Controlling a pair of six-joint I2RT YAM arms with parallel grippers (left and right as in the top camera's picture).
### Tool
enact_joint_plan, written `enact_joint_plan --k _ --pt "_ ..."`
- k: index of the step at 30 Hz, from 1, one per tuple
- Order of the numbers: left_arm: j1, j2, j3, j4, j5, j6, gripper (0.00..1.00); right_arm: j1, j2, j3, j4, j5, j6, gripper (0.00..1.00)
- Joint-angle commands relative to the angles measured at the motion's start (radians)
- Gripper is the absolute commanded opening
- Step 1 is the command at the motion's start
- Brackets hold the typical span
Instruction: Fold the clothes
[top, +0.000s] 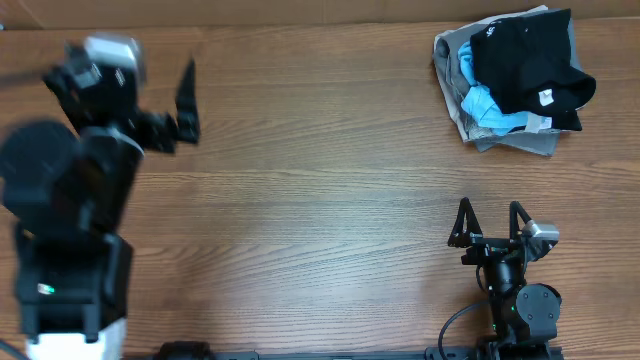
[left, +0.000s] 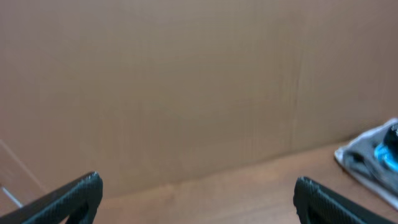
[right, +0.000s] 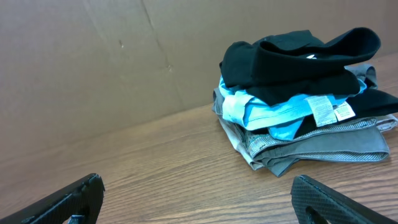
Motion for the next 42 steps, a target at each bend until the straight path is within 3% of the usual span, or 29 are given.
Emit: enact_joint_plan --k 1,9,13,19,31,42 --pt "0.006 -0.128 -0.282 0.116 -0.013 0.011 1.0 0.006 -0.012 -0.011 0.005 -0.006 -0.002 1.0" --pt "0.006 -0.431 -0.919 0.613 -0.006 -0.086 1.0 0.006 -0.012 -0.011 0.005 -0.006 -0.002 1.0" --pt "0.006 -0.546 -1.157 0.777 -0.008 -0.093 0.99 0.006 -0.012 -0.011 0.005 -0.006 -0.002 1.0" --pt "0.006 -0.687 -1.304 0.776 -0.019 -0.093 1.0 0.006 -0.012 -0.011 0.005 -0.006 -0.002 1.0" --pt "0.006 -0.974 -1.302 0.319 -0.073 -0.098 1.0 0.006 -0.012 -0.011 0.004 -0.006 -0.002 1.0" --pt "0.006 -0.983 -1.301 0.334 -0.067 -0.127 1.0 0.006 -0.012 -0.011 0.004 -0.006 -0.003 1.0"
